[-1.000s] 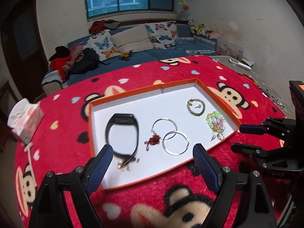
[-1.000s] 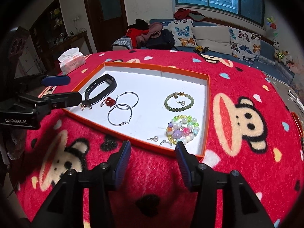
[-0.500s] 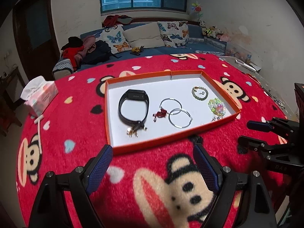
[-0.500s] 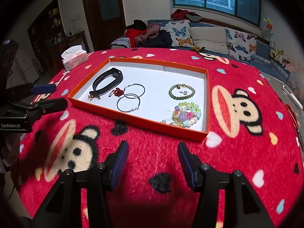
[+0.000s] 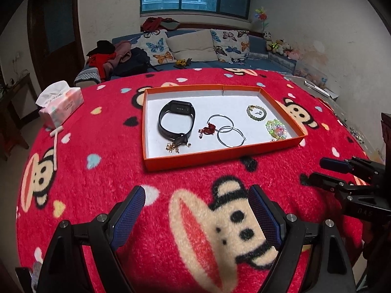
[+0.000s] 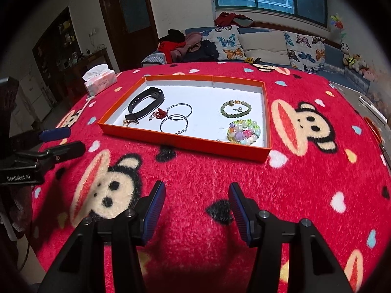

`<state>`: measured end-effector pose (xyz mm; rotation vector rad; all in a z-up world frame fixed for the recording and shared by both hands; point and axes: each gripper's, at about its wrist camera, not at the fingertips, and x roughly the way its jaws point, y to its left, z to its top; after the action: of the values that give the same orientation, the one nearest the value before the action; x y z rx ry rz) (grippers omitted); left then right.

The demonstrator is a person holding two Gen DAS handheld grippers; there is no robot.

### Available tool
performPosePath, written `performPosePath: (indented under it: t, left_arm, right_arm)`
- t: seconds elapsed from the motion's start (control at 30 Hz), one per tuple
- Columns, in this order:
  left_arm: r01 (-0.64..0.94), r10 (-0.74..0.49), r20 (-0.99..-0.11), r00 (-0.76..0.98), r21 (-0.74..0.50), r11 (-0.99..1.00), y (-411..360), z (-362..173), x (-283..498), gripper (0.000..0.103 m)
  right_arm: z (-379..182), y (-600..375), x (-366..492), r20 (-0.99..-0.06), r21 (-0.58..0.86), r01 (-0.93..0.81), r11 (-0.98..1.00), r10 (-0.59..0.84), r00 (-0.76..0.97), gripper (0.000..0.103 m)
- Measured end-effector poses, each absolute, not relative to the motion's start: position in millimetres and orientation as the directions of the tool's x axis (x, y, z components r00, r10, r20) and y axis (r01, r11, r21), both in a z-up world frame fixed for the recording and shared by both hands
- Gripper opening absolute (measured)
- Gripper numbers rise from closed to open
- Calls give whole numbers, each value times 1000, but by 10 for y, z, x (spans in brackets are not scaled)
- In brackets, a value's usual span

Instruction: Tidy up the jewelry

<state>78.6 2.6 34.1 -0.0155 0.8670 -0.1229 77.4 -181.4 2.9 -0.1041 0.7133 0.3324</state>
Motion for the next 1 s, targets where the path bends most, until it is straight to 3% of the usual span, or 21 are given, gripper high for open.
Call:
performPosePath:
  t: [1.0]
  left_arm:
    - [54,-113,-751,651,-103,993,110,294,468,92]
  right_arm:
    - [-25,-1661,542,-656,24,-356,934,284,700,59]
